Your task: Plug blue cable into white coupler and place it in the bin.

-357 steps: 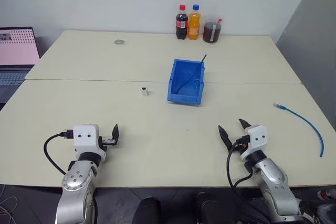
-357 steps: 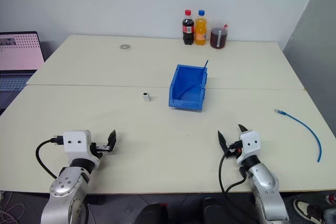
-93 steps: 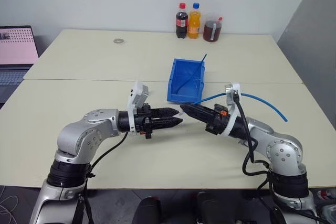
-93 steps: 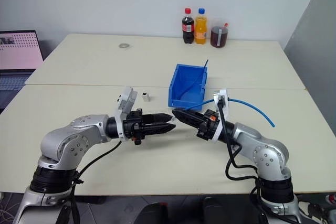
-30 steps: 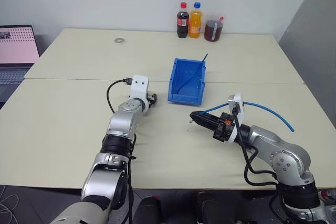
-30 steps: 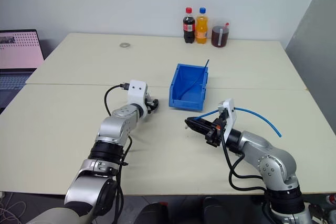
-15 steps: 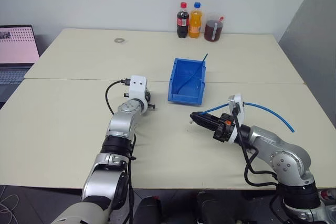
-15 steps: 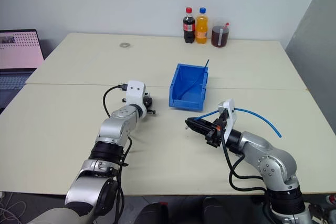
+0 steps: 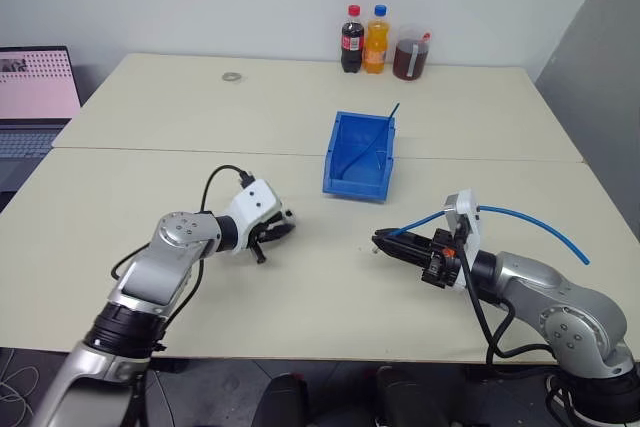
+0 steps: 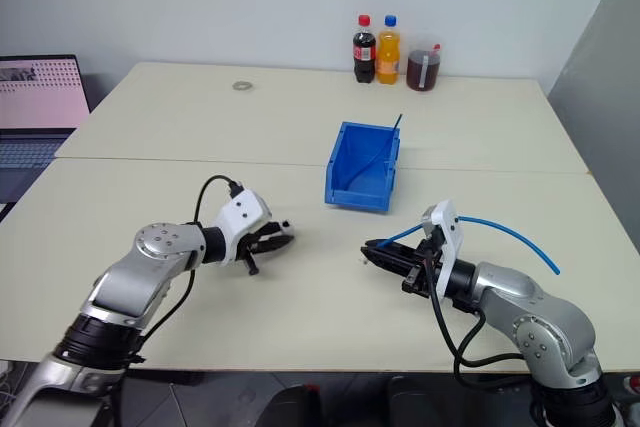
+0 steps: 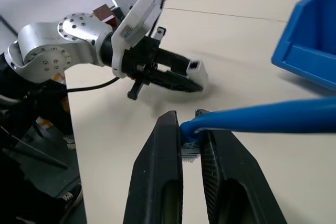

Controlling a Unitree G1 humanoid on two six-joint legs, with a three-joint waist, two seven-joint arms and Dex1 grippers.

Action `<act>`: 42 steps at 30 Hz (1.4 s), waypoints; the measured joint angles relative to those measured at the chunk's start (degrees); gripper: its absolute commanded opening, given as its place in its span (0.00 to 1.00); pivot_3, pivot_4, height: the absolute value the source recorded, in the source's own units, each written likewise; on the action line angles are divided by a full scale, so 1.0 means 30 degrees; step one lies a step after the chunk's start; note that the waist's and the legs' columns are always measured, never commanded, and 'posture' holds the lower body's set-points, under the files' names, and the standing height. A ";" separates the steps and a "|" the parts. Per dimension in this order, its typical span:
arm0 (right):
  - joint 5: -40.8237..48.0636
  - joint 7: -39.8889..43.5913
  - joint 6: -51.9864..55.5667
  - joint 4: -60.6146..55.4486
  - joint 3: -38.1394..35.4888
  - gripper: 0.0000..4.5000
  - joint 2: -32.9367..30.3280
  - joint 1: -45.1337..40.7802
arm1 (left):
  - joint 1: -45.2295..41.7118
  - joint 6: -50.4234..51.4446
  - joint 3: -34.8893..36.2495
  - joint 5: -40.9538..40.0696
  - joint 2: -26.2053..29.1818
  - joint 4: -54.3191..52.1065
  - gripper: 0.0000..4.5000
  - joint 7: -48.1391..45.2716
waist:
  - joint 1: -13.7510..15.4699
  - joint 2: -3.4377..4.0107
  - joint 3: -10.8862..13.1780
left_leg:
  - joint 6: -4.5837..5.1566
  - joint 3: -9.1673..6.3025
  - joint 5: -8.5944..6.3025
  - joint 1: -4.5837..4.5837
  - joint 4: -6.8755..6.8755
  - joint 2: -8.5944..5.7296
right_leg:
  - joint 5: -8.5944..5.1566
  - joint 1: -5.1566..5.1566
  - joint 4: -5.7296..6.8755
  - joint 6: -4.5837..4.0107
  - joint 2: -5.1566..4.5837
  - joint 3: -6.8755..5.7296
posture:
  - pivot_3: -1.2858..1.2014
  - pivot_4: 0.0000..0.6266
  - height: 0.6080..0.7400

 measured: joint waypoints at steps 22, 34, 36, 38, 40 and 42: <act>-0.9279 0.1466 -0.7610 0.5908 0.6627 0.04 0.3742 -0.3646 | -0.1745 -0.5317 -0.2291 0.1963 -0.1068 0.2857 0.17 -0.4243 | -0.0028 0.0000 -0.0011 | 0.0010 0.0010 -0.0001 -0.0006 0.0037 0.0010 | -0.0001 -0.0007 0.0020 -0.0003 0.0040 -0.0023 | 0.52 0.24 1.00; -1.2076 0.2337 -1.1188 0.8824 0.7806 0.04 0.5175 -0.3983 | -0.1744 -0.4551 -0.1896 0.1849 -0.1434 0.3054 0.17 -0.4627 | -0.0027 0.0004 -0.0014 | 0.0010 0.0007 0.0000 0.0001 0.0044 0.0018 | 0.0000 -0.0005 0.0037 -0.0007 0.0035 -0.0029 | 0.52 0.24 1.00; -1.2302 0.2357 -1.1416 0.9118 0.7834 0.04 0.5443 -0.3982 | -0.1746 -0.4441 -0.1869 0.1851 -0.1469 0.3051 0.17 -0.4652 | -0.0025 0.0005 -0.0017 | 0.0010 0.0007 0.0000 0.0002 0.0045 0.0017 | 0.0001 -0.0004 0.0039 -0.0009 0.0035 -0.0029 | 0.52 0.24 1.00; -1.2612 0.2379 -1.1654 0.9499 0.7906 0.04 0.5624 -0.3981 | -0.1753 -0.4377 -0.1856 0.1854 -0.1519 0.3050 0.17 -0.4653 | -0.0026 0.0005 -0.0017 | 0.0010 0.0008 0.0000 0.0003 0.0049 0.0015 | 0.0002 -0.0004 0.0039 -0.0009 0.0034 -0.0028 | 0.52 0.24 1.00; -1.2706 0.2481 -1.1742 0.9749 0.7991 0.04 0.5723 -0.3974 | -0.1758 -0.4341 -0.1849 0.1856 -0.1547 0.3051 0.17 -0.4661 | -0.0026 0.0005 -0.0017 | 0.0009 0.0008 0.0000 0.0002 0.0049 0.0016 | 0.0002 -0.0003 0.0039 -0.0010 0.0033 -0.0028 | 0.52 0.24 1.00; -1.2848 0.2604 -1.1760 0.9924 0.8017 0.04 0.5811 -0.3953 | -0.1766 -0.4318 -0.1844 0.1863 -0.1557 0.3051 0.17 -0.4681 | -0.0025 0.0005 -0.0017 | 0.0010 0.0006 0.0000 0.0002 0.0050 0.0016 | 0.0003 -0.0002 0.0040 -0.0012 0.0032 -0.0028 | 0.52 0.24 1.00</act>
